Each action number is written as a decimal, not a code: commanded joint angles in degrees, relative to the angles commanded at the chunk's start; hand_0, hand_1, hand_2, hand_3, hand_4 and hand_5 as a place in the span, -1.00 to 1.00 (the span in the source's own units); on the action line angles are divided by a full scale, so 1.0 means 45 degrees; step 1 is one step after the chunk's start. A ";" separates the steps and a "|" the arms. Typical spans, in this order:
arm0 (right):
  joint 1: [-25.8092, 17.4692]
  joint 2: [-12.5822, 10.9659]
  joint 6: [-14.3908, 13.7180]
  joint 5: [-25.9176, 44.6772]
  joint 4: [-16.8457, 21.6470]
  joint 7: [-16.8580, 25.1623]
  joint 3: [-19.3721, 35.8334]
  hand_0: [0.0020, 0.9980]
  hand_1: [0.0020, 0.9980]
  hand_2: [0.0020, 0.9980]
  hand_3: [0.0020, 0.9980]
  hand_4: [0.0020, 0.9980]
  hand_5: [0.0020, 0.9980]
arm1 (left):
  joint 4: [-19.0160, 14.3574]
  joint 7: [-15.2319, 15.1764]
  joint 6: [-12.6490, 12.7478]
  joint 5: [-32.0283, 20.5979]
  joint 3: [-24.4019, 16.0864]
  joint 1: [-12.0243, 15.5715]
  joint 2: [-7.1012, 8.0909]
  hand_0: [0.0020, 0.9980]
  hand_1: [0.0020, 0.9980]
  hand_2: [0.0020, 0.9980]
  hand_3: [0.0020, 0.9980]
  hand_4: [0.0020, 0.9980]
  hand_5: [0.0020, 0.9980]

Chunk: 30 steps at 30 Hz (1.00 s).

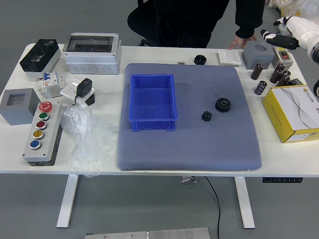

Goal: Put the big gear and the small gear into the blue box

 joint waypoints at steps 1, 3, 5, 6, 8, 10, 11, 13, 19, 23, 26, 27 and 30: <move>0.0051 0.0057 0.0008 0.0045 -0.0103 0.0002 -0.0066 0.57 0.58 0.77 0.68 0.24 0.77 | 0.0003 0.0002 0.0000 -0.0014 0.0019 0.0003 -0.0003 0.73 0.67 0.67 0.57 0.21 -0.26; 0.0208 0.0232 0.0008 0.0246 -0.0441 0.0025 -0.0250 0.30 0.36 0.62 0.58 0.26 0.35 | 0.0007 0.0005 0.0002 -0.0035 0.0044 0.0022 -0.0004 0.73 0.68 0.67 0.57 0.21 -0.26; 0.0310 0.0376 0.0008 0.0366 -0.0709 0.0037 -0.0359 0.30 0.36 0.62 0.58 0.26 0.35 | 0.0007 0.0004 0.0004 -0.0034 0.0046 0.0030 -0.0001 0.73 0.68 0.67 0.57 0.21 -0.26; 0.0364 0.0463 0.0000 0.0448 -0.0866 0.0049 -0.0421 0.30 0.36 0.62 0.58 0.26 0.35 | 0.0007 0.0004 0.0004 -0.0031 0.0044 0.0031 0.0000 0.73 0.68 0.67 0.57 0.21 -0.26; 0.0446 0.0632 -0.0006 0.0568 -0.1150 0.0064 -0.0526 0.30 0.36 0.62 0.58 0.26 0.35 | 0.0007 0.0004 0.0003 -0.0027 0.0046 0.0024 0.0000 0.73 0.68 0.67 0.57 0.21 -0.26; 0.0501 0.0787 -0.0011 0.0667 -0.1402 0.0074 -0.0605 0.19 0.24 0.50 0.53 0.29 0.20 | 0.0005 0.0003 0.0002 -0.0019 0.0044 0.0014 -0.0006 0.73 0.67 0.67 0.57 0.21 -0.26; 0.0519 0.0847 -0.0011 0.0699 -0.1496 0.0077 -0.0628 0.19 0.24 0.50 0.53 0.29 0.20 | 0.0005 0.0003 0.0001 -0.0020 0.0048 0.0010 -0.0010 0.73 0.67 0.67 0.57 0.21 -0.26; 0.0552 0.0999 -0.0026 0.0774 -0.1719 0.0093 -0.0686 0.19 0.24 0.50 0.53 0.29 0.20 | 0.0004 0.0004 -0.0001 -0.0024 0.0058 0.0009 -0.0022 0.73 0.67 0.67 0.57 0.21 -0.26; 0.0584 0.1396 -0.0074 0.1002 -0.2317 0.0152 -0.0867 0.12 0.17 0.45 0.52 0.30 0.10 | 0.0007 0.0007 0.0000 -0.0050 0.0111 0.0021 -0.0041 0.73 0.67 0.67 0.57 0.21 -0.26; 0.0582 0.1599 -0.0106 0.1162 -0.2688 0.0195 -0.0980 0.10 0.15 0.44 0.51 0.30 0.03 | 0.0009 0.0007 0.0001 -0.0052 0.0137 0.0025 -0.0040 0.73 0.68 0.67 0.57 0.21 -0.26; 0.0577 0.1714 -0.0122 0.1232 -0.2896 0.0220 -0.1028 0.10 0.15 0.44 0.51 0.30 0.03 | 0.0009 0.0008 0.0002 -0.0056 0.0159 0.0035 -0.0042 0.73 0.68 0.67 0.57 0.21 -0.26; 0.0576 0.1749 -0.0124 0.1239 -0.2951 0.0224 -0.1040 0.07 0.14 0.43 0.50 0.31 -0.03 | 0.0010 0.0009 0.0002 -0.0060 0.0169 0.0039 -0.0043 0.73 0.67 0.67 0.57 0.21 -0.26; 0.0576 0.1855 -0.0119 0.1246 -0.3083 0.0228 -0.1079 0.07 0.14 0.43 0.50 0.31 -0.03 | 0.0010 0.0009 0.0003 -0.0065 0.0189 0.0048 -0.0044 0.73 0.67 0.67 0.57 0.21 -0.26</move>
